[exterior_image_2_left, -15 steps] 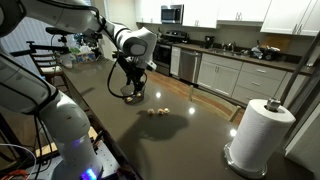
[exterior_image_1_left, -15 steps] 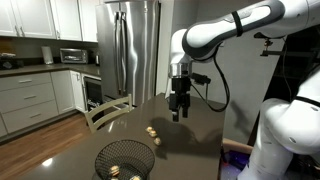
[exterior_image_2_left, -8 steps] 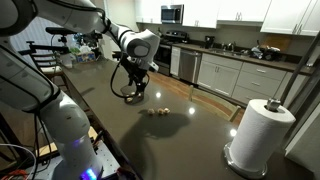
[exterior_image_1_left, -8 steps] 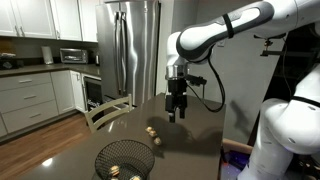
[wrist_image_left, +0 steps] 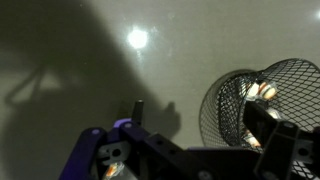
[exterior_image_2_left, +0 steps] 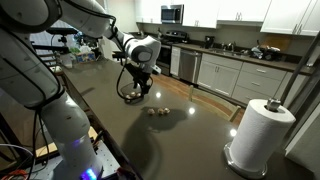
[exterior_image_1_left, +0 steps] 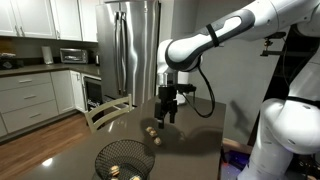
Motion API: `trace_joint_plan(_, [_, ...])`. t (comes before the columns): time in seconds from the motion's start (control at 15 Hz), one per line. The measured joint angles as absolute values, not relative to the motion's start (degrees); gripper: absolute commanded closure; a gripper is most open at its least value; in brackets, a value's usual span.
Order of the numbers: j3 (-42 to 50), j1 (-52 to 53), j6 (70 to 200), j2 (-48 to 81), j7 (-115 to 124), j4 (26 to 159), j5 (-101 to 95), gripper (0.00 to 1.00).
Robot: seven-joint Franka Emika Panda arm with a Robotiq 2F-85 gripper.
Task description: Place one of the hamburger toys inside the black basket
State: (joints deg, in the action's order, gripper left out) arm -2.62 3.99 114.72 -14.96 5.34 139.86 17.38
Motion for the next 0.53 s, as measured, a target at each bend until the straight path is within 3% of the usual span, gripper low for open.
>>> trace_joint_plan(0.53, [-3.72,3.98,127.21,-11.20,7.43,141.48,11.85,0.00])
